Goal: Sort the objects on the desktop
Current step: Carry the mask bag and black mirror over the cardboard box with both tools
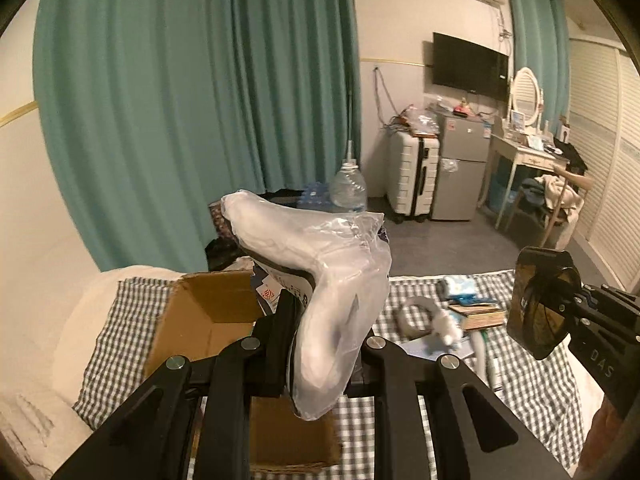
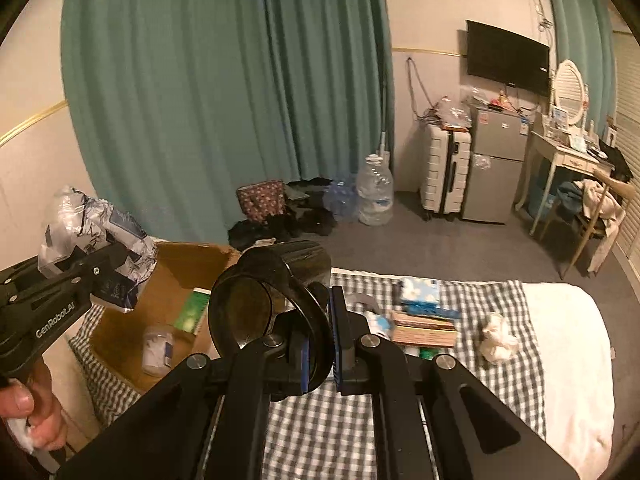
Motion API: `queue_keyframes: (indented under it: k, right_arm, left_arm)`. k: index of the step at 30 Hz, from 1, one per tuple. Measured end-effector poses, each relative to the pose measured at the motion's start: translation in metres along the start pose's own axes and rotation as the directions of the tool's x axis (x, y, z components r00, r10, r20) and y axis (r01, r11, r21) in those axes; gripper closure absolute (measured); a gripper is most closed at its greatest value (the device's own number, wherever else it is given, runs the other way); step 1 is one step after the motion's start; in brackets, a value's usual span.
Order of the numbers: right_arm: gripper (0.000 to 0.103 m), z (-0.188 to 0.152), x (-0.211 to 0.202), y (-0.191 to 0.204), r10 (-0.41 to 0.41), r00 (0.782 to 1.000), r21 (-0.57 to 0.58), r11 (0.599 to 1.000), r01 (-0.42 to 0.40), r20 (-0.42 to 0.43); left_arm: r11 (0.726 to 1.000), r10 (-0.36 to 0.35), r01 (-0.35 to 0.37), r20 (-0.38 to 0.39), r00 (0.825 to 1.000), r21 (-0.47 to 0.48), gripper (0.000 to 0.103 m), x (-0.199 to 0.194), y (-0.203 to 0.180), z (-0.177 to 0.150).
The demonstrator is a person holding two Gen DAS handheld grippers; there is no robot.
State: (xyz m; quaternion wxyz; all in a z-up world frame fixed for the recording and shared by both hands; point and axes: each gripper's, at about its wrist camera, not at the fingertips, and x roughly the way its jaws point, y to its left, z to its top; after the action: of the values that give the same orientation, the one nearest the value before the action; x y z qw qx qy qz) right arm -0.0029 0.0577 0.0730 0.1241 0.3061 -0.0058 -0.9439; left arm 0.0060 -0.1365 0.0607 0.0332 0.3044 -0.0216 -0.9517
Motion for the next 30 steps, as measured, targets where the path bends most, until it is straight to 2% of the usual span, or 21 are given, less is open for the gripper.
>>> queue_keyframes:
  k: [10, 15, 22, 30]
  right_arm:
    - [0.095, -0.002, 0.023, 0.046, 0.085, 0.996, -0.071, 0.994, -0.085, 0.004]
    - [0.095, -0.007, 0.046, 0.069, 0.138, 0.990, -0.120, 0.983, -0.141, -0.030]
    - [0.095, -0.009, 0.077, 0.090, 0.194, 0.979, -0.148, 0.968, -0.201, -0.061]
    - [0.095, -0.013, 0.111, 0.115, 0.238, 0.966, -0.173, 0.952, -0.252, -0.098]
  left_arm:
    - [0.996, 0.073, -0.074, -0.038, 0.997, -0.044, 0.085, 0.020, 0.044, -0.010]
    - [0.994, 0.091, -0.093, -0.047, 0.995, -0.052, 0.085, 0.027, 0.056, -0.011]
    - [0.995, 0.074, -0.080, -0.090, 0.993, -0.064, 0.085, 0.053, 0.071, -0.018]
    - [0.991, 0.092, -0.106, -0.164, 0.982, -0.084, 0.085, 0.084, 0.091, -0.027]
